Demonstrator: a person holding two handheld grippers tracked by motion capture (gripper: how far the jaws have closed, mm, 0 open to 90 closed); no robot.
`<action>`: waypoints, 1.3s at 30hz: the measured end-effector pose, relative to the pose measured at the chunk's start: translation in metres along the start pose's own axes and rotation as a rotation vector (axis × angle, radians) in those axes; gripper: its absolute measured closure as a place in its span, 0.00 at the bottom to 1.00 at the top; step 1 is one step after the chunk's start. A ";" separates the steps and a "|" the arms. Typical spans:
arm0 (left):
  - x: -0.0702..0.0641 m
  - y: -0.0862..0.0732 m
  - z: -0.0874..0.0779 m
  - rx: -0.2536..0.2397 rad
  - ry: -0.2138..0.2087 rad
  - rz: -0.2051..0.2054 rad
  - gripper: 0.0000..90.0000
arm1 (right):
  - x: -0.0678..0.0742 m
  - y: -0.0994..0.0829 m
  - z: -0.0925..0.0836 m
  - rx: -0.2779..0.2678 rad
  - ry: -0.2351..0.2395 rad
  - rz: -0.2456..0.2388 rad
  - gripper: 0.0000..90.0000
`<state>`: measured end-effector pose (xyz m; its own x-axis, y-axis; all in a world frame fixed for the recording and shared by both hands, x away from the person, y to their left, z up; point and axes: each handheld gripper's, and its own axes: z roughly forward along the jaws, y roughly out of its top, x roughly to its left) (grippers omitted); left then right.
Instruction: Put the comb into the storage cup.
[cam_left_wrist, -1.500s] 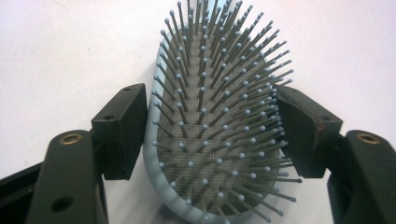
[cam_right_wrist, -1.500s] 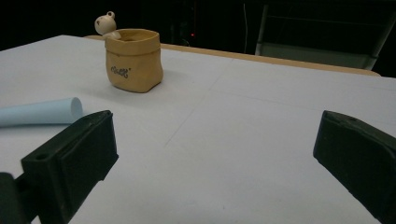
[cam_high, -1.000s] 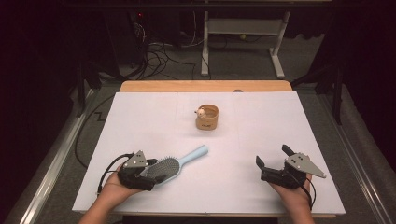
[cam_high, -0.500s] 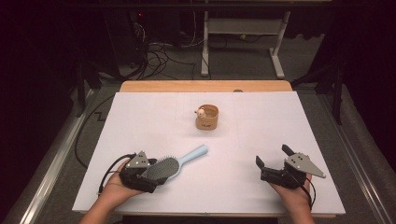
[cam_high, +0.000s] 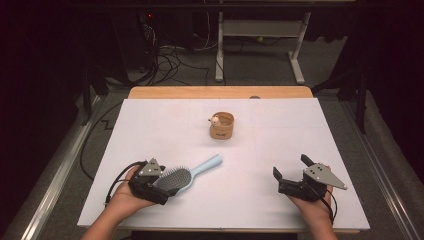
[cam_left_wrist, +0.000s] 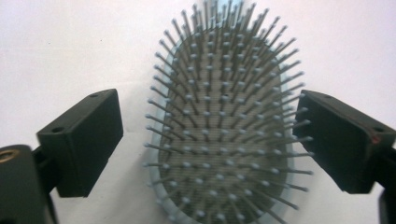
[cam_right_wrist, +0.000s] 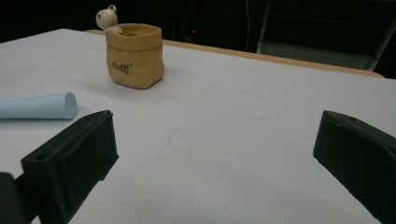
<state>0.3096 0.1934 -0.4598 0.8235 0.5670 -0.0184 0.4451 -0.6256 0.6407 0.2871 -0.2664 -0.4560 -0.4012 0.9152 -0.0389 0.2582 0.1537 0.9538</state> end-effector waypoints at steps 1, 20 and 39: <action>0.000 0.003 0.000 0.021 -0.003 0.008 0.08 | 0.000 0.000 0.000 0.001 0.001 -0.003 0.00; -0.003 0.025 0.022 0.287 -0.008 0.048 0.02 | -0.001 0.001 0.001 -0.006 0.009 0.001 0.00; 0.001 0.032 0.024 0.292 -0.047 0.023 0.17 | 0.000 0.001 0.000 -0.004 0.011 0.010 0.00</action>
<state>0.3335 0.1607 -0.4579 0.8472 0.5293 -0.0464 0.5024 -0.7697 0.3939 0.2870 -0.2664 -0.4554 -0.4080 0.9126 -0.0266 0.2584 0.1434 0.9553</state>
